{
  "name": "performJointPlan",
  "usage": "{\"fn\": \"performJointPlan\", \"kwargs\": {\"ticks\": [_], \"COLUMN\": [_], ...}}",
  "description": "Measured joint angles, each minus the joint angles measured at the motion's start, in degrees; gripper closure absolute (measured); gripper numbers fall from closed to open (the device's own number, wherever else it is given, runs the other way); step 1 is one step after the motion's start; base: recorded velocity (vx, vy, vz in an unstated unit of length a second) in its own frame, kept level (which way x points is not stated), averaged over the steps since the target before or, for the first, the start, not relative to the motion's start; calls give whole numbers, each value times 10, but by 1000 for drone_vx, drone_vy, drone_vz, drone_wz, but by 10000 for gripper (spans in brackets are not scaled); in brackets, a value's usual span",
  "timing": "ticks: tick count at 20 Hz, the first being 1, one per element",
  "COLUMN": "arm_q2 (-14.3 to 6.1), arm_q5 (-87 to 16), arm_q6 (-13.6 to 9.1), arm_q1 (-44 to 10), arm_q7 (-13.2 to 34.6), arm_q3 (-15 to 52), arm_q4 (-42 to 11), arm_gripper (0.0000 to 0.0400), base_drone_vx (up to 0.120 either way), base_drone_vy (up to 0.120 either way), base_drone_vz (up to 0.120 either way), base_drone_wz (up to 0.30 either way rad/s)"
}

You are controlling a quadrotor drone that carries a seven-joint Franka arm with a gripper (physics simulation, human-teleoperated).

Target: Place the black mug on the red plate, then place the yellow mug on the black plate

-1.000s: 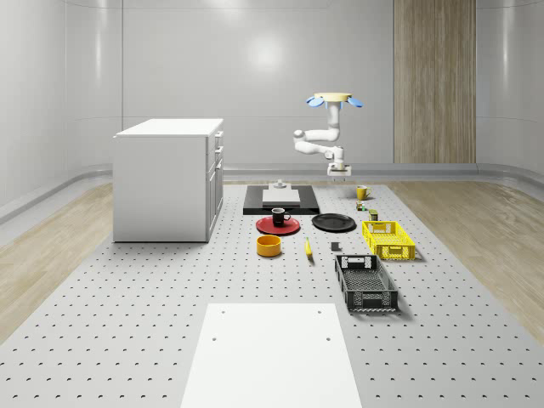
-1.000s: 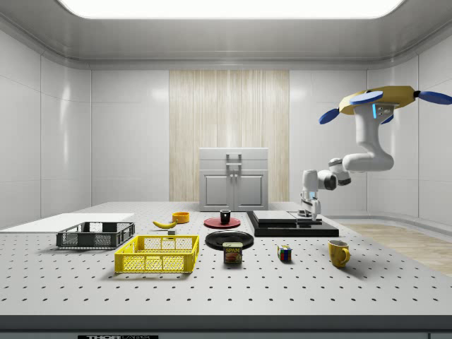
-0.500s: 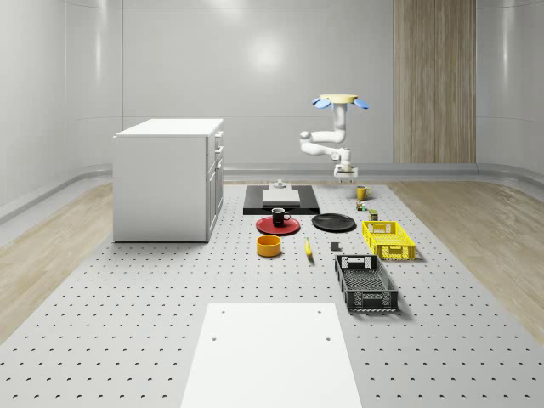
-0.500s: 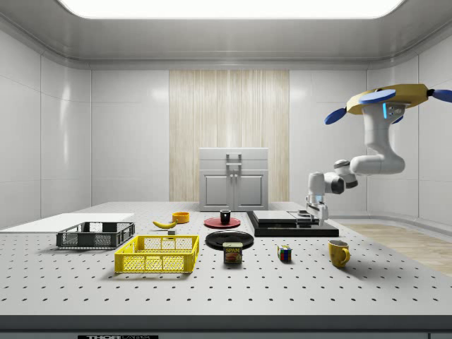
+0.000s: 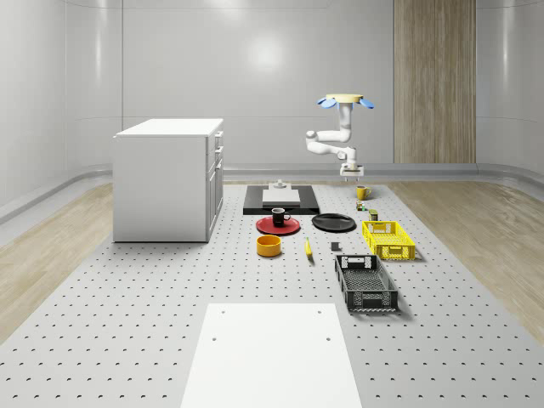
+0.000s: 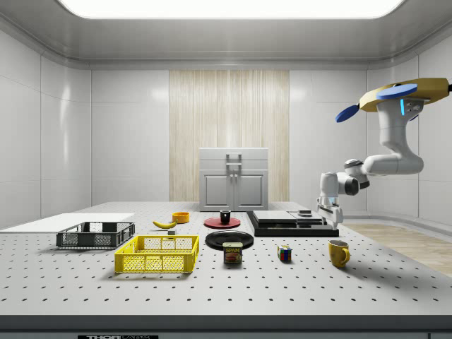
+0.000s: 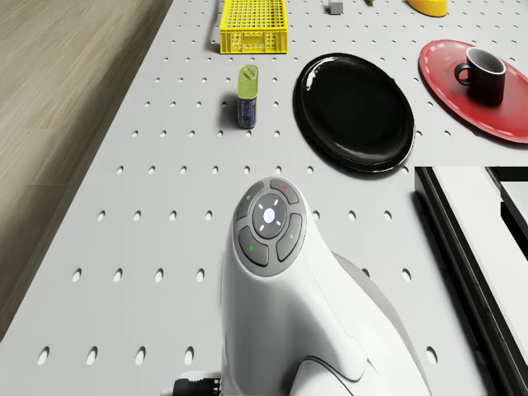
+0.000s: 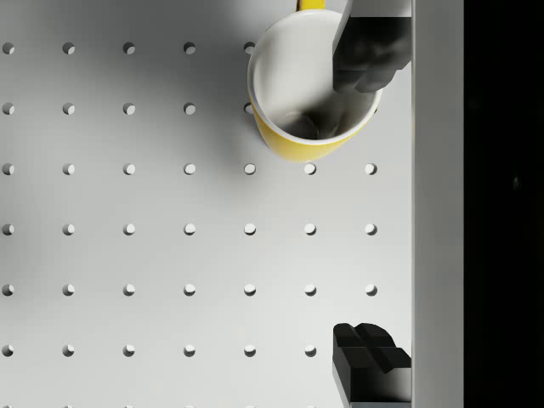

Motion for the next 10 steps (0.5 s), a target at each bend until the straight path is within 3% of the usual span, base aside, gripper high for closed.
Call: {"fn": "performJointPlan", "kwargs": {"ticks": [2, 6, 8, 10], "arm_q2": [0, -1, -1, -1], "arm_q5": [0, 0, 0, 0], "arm_q6": [0, 1, 1, 1], "arm_q1": [0, 0, 0, 0], "arm_q7": [0, 0, 0, 0], "arm_q3": [0, 0, 0, 0], "arm_q4": [0, 0, 0, 0], "arm_gripper": [0, 0, 0, 0], "base_drone_vx": [0, 0, 0, 0], "base_drone_vy": [120, 0, 0, 100], "base_drone_vz": [-80, -120, -20, 0], "base_drone_wz": [0, 0, 0, 0]}}
